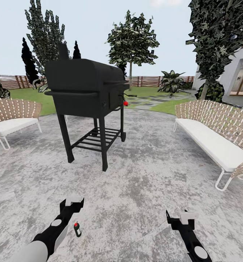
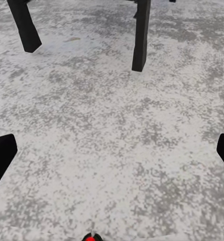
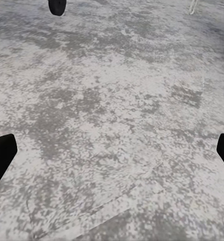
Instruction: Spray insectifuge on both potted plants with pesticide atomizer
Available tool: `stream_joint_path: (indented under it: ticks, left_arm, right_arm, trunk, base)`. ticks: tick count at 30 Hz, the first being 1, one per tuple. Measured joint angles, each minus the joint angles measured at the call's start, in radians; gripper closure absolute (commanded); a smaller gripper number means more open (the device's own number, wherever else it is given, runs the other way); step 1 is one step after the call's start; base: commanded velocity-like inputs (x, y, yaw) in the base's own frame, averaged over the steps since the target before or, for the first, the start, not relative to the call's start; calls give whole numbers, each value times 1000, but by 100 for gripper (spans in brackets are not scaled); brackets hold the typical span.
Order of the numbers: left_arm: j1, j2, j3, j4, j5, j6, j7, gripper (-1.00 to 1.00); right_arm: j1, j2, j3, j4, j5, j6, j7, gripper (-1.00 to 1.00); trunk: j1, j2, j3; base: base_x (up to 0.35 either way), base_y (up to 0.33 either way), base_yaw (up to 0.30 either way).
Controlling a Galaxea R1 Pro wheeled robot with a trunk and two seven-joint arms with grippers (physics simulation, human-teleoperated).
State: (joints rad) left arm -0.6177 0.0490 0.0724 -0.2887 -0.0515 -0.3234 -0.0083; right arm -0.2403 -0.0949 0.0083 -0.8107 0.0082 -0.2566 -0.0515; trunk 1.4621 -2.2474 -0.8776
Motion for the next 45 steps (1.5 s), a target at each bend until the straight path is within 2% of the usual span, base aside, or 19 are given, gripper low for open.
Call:
stream_joint_path:
  ticks: [14, 19, 22, 36, 45]
  left_arm:
    - [18, 3, 1, 1, 1, -10, 0, -100]
    - [23, 4, 1, 7, -2, -87, 0, -100]
    - [23, 3, 0, 17, -4, -105, 0, -100]
    - [23, 3, -2, 21, -1, -107, -1, -100]
    - [23, 3, -4, 20, -1, -109, -1, -100]
  right_arm:
    - [0, 2, -2, -1, -1, 0, -3, -100]
    - [0, 3, -2, 1, 1, -1, -3, -100]
    - [0, 3, -2, 1, 1, -2, -3, -100]
    - [0, 3, -2, -2, 0, -2, -5, -100]
    - [0, 3, -3, -8, -1, -2, -4, -100]
  trunk:
    - [54, -98, -44]
    - [73, -133, -60]
    - [84, -154, -69]
    - [138, -252, -113]
    - [142, -254, -148]
  base:
    - [0, 0, 0]
    - [0, 0, 0]
    - [0, 0, 0]
    - [0, 0, 0]
    - [0, 0, 0]
